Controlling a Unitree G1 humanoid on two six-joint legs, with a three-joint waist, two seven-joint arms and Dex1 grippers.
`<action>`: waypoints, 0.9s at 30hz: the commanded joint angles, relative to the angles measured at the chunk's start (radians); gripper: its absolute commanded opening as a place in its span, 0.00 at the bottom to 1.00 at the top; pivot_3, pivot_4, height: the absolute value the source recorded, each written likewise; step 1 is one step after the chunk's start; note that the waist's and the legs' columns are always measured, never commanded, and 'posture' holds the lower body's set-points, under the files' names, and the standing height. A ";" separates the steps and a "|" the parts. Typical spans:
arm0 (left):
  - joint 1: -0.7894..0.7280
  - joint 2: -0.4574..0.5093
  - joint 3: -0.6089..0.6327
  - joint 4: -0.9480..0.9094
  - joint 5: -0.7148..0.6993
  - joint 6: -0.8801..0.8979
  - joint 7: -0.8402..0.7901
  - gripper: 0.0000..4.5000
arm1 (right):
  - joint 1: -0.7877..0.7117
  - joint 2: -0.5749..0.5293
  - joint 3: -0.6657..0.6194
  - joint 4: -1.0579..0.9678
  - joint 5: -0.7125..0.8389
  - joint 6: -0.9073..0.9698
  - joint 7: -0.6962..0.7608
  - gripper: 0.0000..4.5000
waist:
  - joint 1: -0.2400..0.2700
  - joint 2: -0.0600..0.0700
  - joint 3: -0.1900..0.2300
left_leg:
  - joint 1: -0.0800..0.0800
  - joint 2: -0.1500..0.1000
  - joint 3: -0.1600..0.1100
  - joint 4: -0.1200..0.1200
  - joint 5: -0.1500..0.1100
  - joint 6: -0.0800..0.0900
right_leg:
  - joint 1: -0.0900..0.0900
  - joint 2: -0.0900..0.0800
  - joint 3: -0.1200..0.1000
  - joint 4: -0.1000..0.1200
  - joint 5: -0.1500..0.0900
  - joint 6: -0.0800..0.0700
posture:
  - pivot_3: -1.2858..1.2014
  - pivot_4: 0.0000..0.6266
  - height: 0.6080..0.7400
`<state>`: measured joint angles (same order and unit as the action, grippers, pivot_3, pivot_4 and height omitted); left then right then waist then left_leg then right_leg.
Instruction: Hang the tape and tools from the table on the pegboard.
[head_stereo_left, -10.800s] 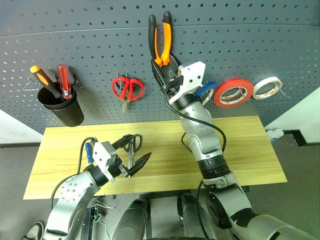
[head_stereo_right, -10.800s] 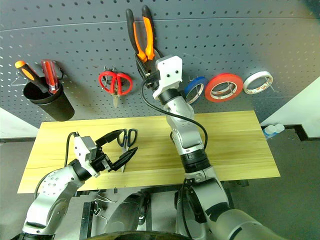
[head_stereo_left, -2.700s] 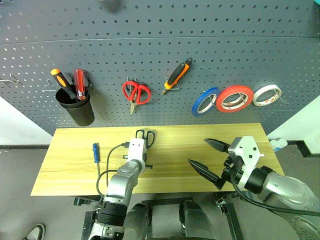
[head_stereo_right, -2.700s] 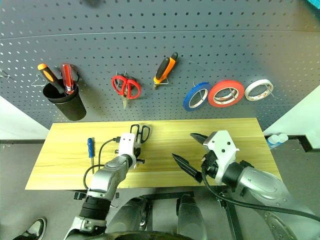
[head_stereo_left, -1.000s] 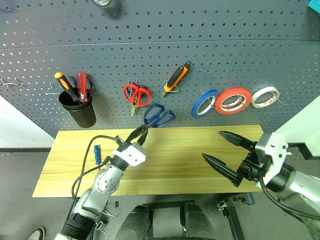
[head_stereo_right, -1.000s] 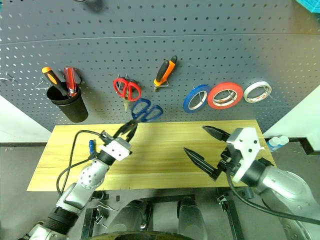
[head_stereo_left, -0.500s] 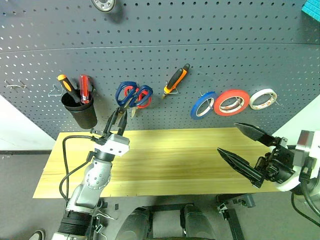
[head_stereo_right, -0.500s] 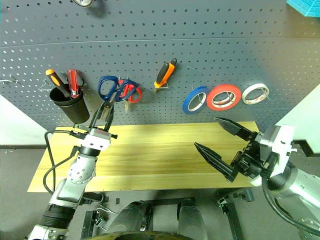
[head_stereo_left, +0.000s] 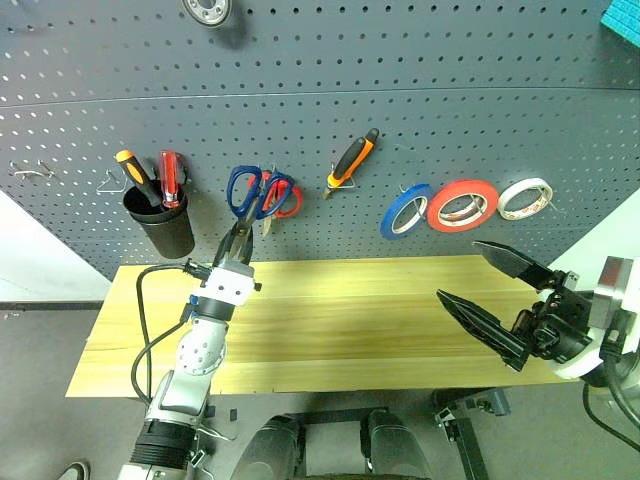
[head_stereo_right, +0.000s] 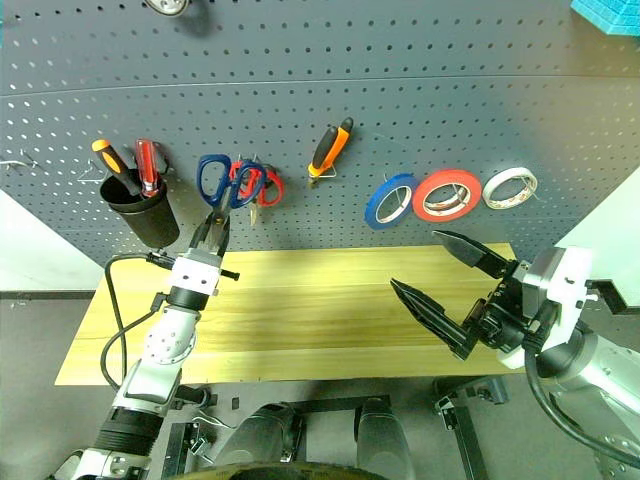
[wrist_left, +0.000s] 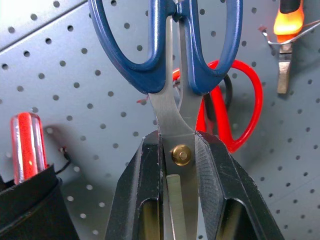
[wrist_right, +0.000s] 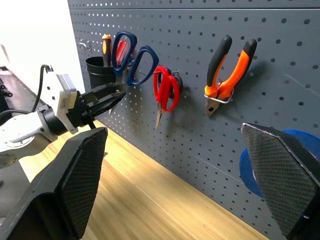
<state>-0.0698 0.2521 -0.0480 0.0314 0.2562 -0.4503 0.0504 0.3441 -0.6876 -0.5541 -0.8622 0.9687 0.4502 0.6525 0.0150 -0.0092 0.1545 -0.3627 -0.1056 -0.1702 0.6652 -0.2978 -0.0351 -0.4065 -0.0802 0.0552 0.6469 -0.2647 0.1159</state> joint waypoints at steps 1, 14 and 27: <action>0.006 -0.013 0.003 -0.028 -0.038 0.014 -0.025 0.13 | -0.006 -0.009 -0.023 -0.025 0.021 -0.021 -0.007 1.00 | 0.000 0.000 0.000 | 0.000 0.000 0.000 0.000 0.000 0.000 | 0.000 0.000 0.000 0.000 0.000 0.000 | 0.51 0.16 0.85; -0.031 -0.046 0.001 0.006 -0.087 0.068 -0.094 0.12 | -0.004 -0.021 -0.029 -0.024 0.024 -0.017 -0.013 1.00 | 0.000 0.000 0.000 | 0.001 0.000 0.000 0.000 0.000 0.000 | 0.001 0.000 0.000 0.000 0.000 0.000 | 0.50 0.16 0.85; -0.036 -0.062 -0.033 0.012 -0.103 0.063 -0.156 0.12 | 0.004 -0.019 -0.017 -0.028 0.013 -0.017 -0.026 1.00 | -0.001 0.000 0.000 | 0.003 0.000 0.000 0.000 0.000 0.000 | 0.003 0.000 0.000 0.000 0.000 0.001 | 0.50 0.17 0.85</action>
<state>-0.1071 0.1913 -0.0703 0.0805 0.1629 -0.3614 -0.0965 0.3499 -0.6973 -0.5556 -0.8622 0.9756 0.4503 0.6316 0.0142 -0.0091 0.1543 -0.3598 -0.1056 -0.1701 0.6651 -0.2981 -0.0347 -0.4033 -0.0803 0.0553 0.6464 -0.2652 0.1165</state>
